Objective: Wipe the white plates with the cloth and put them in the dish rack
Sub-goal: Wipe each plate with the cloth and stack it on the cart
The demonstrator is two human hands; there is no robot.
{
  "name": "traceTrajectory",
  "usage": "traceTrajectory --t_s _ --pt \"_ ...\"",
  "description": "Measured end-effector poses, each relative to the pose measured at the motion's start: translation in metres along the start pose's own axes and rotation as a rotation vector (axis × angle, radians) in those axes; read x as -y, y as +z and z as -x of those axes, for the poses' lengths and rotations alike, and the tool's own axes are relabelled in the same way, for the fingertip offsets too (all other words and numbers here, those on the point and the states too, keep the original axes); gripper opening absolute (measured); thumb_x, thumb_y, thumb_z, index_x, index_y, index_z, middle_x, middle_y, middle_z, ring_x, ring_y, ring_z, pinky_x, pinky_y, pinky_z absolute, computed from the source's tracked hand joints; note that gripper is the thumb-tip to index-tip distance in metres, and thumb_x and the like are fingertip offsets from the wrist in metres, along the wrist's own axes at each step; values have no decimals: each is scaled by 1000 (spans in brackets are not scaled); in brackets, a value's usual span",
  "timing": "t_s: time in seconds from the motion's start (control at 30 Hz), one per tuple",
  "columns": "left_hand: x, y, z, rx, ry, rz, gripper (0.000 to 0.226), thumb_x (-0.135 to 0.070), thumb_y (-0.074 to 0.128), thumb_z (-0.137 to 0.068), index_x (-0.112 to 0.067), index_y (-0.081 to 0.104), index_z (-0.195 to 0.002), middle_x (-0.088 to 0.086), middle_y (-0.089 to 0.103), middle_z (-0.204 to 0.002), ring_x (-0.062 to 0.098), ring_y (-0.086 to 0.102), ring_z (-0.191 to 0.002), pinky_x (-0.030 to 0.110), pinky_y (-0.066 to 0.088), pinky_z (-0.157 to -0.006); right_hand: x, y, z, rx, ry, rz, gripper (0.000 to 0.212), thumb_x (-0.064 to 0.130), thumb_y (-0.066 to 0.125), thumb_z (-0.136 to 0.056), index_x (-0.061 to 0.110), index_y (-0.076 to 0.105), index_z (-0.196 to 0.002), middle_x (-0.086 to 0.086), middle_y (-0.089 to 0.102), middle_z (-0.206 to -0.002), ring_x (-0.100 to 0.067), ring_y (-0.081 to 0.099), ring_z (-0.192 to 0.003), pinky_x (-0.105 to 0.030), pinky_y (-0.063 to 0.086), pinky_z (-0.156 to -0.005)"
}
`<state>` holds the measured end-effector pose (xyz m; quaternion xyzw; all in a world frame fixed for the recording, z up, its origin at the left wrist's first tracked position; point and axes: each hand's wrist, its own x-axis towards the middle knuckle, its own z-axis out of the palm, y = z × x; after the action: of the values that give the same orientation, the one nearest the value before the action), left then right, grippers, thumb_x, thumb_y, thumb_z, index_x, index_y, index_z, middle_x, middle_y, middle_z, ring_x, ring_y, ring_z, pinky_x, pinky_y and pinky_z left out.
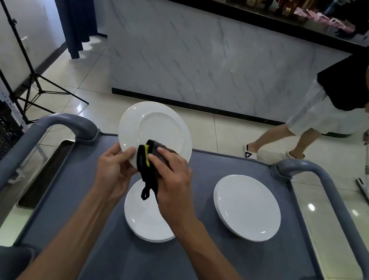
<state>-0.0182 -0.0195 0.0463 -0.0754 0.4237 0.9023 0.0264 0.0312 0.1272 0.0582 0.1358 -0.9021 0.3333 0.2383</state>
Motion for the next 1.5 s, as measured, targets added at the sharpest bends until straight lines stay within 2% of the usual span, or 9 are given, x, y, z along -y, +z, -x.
traceTrajectory --t_s 0.17,0.3,0.5,0.57,0.67,0.83,1.17,1.3,1.5 --pt "3 1 0 -36 5 -25 26 -1 51 -97 -10 73 -107 9 76 -93 19 71 -76 28 59 -63 -2 1 9 47 -61 85 52 -7 73 -80 15 67 -128 -7 58 -138 -30 52 -126 -50 44 -96" --pt "4 0 0 -20 -27 -7 25 0 49 -97 -6 69 -111 11 76 -96 23 73 -80 32 60 -63 -12 -3 13 61 -57 114 58 -10 73 -75 15 67 -127 -6 58 -139 -30 52 -126 -49 45 -95" --pt "0 -5 0 39 -66 -4 27 -4 54 -93 -14 77 -102 9 76 -104 22 73 -90 37 62 -71 -35 -24 7 31 88 97 47 0 72 -84 14 66 -128 -6 58 -137 -28 53 -123 -47 45 -100" --pt "-1 -5 0 65 -77 -23 26 -5 57 -88 -12 74 -107 8 76 -103 21 73 -88 37 62 -69 -41 -34 0 11 131 78 42 1 66 -87 12 66 -127 -7 59 -135 -29 54 -120 -45 45 -101" --pt "0 -7 1 100 -86 -75 30 -6 58 -85 -8 69 -113 8 76 -101 21 72 -87 37 62 -70 -45 -46 -10 21 196 62 42 -4 56 -89 10 66 -128 -7 59 -136 -29 52 -120 -42 43 -105" --pt "3 -8 3 150 -127 -102 31 -7 62 -81 -13 76 -107 11 75 -105 24 72 -87 38 62 -69 -47 -58 -25 31 218 51 46 -11 53 -89 8 65 -129 -6 60 -134 -28 51 -122 -36 41 -108" --pt "12 4 13 194 -113 -222 41 -7 69 -78 -3 70 -119 21 73 -106 32 71 -87 40 60 -67 -18 -41 -38 114 26 101 44 -1 55 -86 8 66 -128 -12 60 -136 -35 53 -124 -55 43 -99" --pt "12 0 16 192 -129 -242 40 -7 68 -79 -4 70 -118 23 72 -109 35 70 -90 45 58 -76 -9 -39 -39 157 -72 129 50 0 57 -80 12 66 -128 -6 60 -137 -32 52 -126 -52 41 -99" --pt "11 1 17 181 -99 -264 39 -6 67 -78 0 70 -116 21 74 -102 32 71 -83 42 60 -70 -14 -37 -50 208 -24 133 54 -1 58 -81 19 63 -131 2 56 -140 -26 48 -126 -49 41 -96"
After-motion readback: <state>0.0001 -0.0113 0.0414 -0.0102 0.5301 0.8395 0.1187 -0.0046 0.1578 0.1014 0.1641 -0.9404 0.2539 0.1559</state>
